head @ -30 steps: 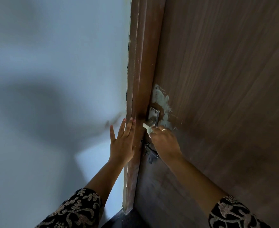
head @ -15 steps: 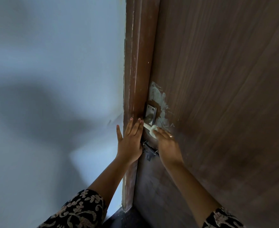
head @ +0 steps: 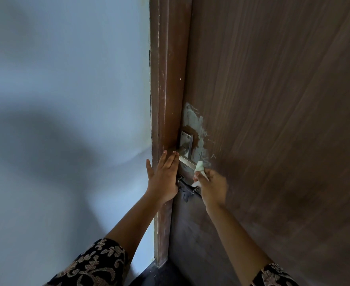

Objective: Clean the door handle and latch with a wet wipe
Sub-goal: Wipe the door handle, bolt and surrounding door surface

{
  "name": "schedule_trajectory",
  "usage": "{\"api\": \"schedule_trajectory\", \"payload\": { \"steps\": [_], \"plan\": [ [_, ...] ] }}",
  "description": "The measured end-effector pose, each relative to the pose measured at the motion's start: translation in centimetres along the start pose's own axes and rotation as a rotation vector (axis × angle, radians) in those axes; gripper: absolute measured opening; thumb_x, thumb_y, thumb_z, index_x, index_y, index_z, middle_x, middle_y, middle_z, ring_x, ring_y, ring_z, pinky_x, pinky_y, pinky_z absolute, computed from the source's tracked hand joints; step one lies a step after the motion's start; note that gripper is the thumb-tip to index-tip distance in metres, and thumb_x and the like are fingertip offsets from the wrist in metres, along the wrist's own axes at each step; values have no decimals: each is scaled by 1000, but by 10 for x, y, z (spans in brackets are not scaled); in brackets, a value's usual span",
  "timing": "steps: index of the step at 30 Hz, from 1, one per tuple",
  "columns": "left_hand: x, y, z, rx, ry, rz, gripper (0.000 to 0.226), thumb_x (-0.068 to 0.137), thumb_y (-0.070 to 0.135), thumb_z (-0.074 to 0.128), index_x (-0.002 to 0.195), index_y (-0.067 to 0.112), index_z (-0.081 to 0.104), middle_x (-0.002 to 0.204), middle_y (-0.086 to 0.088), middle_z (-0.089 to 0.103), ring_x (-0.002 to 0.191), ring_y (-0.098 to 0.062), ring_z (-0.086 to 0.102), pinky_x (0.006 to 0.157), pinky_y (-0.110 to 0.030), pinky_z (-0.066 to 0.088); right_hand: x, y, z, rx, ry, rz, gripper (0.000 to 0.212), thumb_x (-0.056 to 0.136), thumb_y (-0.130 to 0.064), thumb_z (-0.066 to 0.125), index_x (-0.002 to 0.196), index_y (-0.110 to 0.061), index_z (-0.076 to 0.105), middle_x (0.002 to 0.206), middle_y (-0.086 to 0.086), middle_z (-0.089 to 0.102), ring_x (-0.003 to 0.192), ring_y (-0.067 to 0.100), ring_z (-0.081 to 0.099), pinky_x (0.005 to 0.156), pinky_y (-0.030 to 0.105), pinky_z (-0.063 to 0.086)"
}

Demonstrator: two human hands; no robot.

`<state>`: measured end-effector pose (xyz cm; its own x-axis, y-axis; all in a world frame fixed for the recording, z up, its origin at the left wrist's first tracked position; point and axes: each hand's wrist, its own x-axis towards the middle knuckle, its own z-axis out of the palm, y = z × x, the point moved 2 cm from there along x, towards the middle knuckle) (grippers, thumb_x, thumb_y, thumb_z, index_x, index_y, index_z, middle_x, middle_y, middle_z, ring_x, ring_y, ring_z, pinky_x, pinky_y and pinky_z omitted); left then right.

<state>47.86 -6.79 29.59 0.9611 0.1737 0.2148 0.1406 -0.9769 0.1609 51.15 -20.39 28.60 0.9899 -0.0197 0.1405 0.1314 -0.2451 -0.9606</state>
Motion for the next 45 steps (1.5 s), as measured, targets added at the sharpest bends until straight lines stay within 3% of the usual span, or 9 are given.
{"api": "schedule_trajectory", "payload": {
  "steps": [4,9,18,22,26,32,40,43,45],
  "plan": [
    [1,-2,-6,3,-27,8,87,85,17,59,153,22,5,162,6,0,149,-20,-12,110,-59,-15,3,-15,-14,-253,17,-175,11,87,-12,64,95,-6,69,77,-1,67,57,2,58,47,8,43],
    [2,-4,-6,-36,-69,-1,86,86,12,54,153,25,2,162,7,-5,148,-18,-16,108,-58,-21,14,-52,-18,-607,86,-451,26,96,-20,50,112,-7,66,116,5,59,104,17,50,77,19,43],
    [4,0,-10,-125,-189,-28,82,91,8,47,153,24,-5,161,4,-16,146,-18,-24,109,-57,-22,28,-68,48,-1115,-273,-386,24,97,-10,42,108,-7,63,108,14,67,100,28,64,82,37,50],
    [-3,1,-4,-111,-164,-79,86,88,6,46,152,20,-10,159,1,-22,144,-17,-28,110,-59,-22,53,-73,60,-808,-411,41,30,98,-18,41,116,-2,58,103,17,65,97,33,64,82,41,53],
    [-5,-7,-4,-36,-180,-121,89,86,9,48,152,15,-12,159,-2,-24,144,-18,-27,110,-61,-20,66,-76,50,-485,-625,362,37,100,-17,35,118,9,55,78,14,59,64,22,57,59,31,48],
    [-1,-10,0,-69,-166,-114,90,86,11,49,152,17,-12,159,-1,-24,144,-18,-28,107,-61,-24,51,-70,23,-673,-613,245,27,97,-11,42,115,5,56,80,9,64,54,8,56,31,12,35],
    [10,-6,19,-70,-142,-117,86,91,26,48,152,19,-12,159,0,-21,144,-19,-27,100,-59,-30,51,-62,-1,-693,-650,250,31,99,-17,39,118,0,57,87,9,65,65,14,61,57,24,45],
    [11,-8,19,-79,-139,-116,84,92,28,48,152,19,-11,160,0,-19,145,-19,-26,99,-58,-31,54,-64,-4,-907,-537,54,32,96,-23,47,116,-1,58,110,14,64,96,26,64,77,32,52],
    [11,-10,18,-88,-135,-117,83,93,29,47,152,19,-10,160,0,-18,145,-19,-25,99,-58,-31,48,-66,-1,-1013,-377,-131,27,93,-25,55,110,-4,61,107,12,67,94,23,65,70,29,51]
  ]
}}
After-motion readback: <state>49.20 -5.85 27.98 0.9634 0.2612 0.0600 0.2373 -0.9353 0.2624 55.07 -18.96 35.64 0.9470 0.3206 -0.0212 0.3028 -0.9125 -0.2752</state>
